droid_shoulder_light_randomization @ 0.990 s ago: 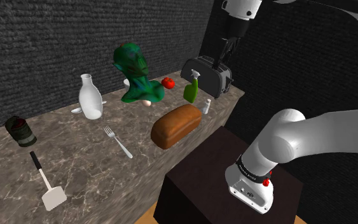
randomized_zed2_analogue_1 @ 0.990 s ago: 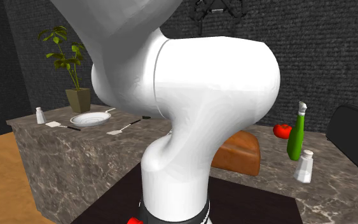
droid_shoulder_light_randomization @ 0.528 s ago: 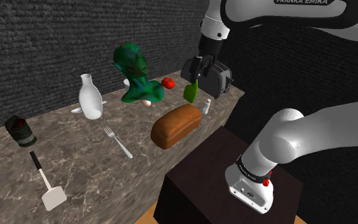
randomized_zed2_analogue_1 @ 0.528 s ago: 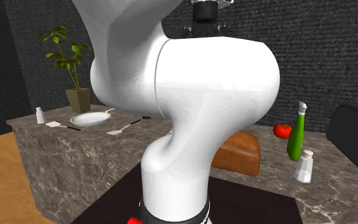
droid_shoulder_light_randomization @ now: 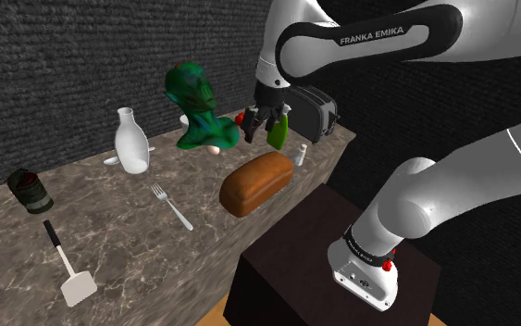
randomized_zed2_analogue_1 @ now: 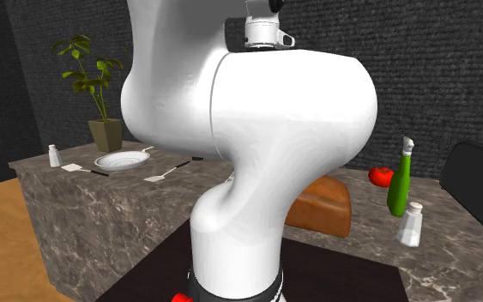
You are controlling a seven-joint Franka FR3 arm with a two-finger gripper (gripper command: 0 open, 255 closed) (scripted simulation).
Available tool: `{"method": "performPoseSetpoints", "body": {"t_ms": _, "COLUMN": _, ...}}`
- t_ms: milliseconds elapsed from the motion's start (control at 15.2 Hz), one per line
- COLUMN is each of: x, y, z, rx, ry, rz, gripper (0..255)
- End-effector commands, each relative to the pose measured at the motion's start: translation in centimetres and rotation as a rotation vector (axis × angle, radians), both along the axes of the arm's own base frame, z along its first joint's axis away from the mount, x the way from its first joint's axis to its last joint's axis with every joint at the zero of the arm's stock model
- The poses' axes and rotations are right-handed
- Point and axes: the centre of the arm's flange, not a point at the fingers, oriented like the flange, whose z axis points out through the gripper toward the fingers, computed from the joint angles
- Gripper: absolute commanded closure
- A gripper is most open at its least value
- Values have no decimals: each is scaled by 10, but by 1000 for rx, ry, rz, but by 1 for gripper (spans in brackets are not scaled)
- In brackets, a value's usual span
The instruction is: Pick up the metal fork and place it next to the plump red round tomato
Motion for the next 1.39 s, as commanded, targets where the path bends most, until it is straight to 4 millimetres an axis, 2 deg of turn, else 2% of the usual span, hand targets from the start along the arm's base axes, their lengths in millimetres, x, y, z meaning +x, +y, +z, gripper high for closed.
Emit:
{"method": "performPoseSetpoints", "body": {"t_ms": 0, "x": 13, "y": 14, "z": -18, "rx": 2, "ry": -5, "rz": -6, "gripper": 0}}
{"method": "performPoseSetpoints", "body": {"t_ms": 1320, "x": 142, "y": 142, "z": -205, "rx": 12, "ry": -33, "rz": -60, "gripper": 0}}
